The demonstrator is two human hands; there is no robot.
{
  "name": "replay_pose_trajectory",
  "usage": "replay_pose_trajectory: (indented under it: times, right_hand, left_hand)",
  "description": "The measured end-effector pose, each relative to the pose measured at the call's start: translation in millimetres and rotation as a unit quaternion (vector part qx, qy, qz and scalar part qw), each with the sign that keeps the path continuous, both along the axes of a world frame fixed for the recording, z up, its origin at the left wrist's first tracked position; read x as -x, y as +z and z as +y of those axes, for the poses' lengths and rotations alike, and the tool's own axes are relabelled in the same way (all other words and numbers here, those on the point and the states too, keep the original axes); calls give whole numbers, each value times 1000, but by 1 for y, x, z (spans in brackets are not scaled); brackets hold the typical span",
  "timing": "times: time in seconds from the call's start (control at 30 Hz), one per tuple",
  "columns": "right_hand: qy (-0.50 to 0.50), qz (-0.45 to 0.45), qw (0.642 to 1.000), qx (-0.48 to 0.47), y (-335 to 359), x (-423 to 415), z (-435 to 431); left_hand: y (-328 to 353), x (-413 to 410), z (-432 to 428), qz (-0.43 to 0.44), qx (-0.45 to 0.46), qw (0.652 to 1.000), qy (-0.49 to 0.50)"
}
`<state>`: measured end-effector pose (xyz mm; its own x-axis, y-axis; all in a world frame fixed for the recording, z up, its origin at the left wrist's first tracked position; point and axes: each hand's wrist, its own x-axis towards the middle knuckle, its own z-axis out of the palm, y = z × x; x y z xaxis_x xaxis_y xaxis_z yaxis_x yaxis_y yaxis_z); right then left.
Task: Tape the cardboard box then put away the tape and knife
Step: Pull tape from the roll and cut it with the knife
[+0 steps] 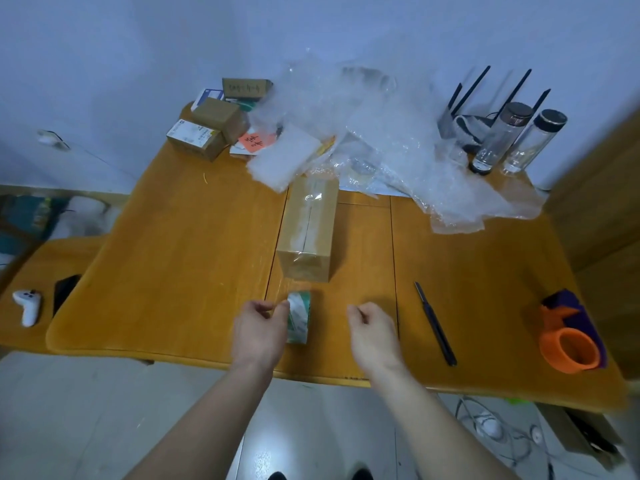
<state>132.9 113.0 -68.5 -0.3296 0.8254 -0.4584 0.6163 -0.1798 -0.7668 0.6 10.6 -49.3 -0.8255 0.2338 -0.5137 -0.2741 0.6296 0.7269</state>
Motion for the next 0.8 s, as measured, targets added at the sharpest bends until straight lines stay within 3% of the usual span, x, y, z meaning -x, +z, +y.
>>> replay_pose_trajectory:
  times: [0.17, 0.4, 0.53, 0.8]
  right_hand:
    - [3, -125, 988, -94, -30, -47, 37]
    - [-87, -231, 963, -109, -60, -81, 76]
    - [-85, -309, 939, -125, -71, -86, 92]
    - [-59, -348, 930, -104, -82, -81, 99]
  left_hand:
    - [-18, -1, 5, 31, 13, 999, 14]
    - [-39, 10, 19, -17, -60, 997, 38]
    - [-48, 15, 23, -45, -60, 997, 30]
    - [-60, 17, 24, -71, -50, 996, 9]
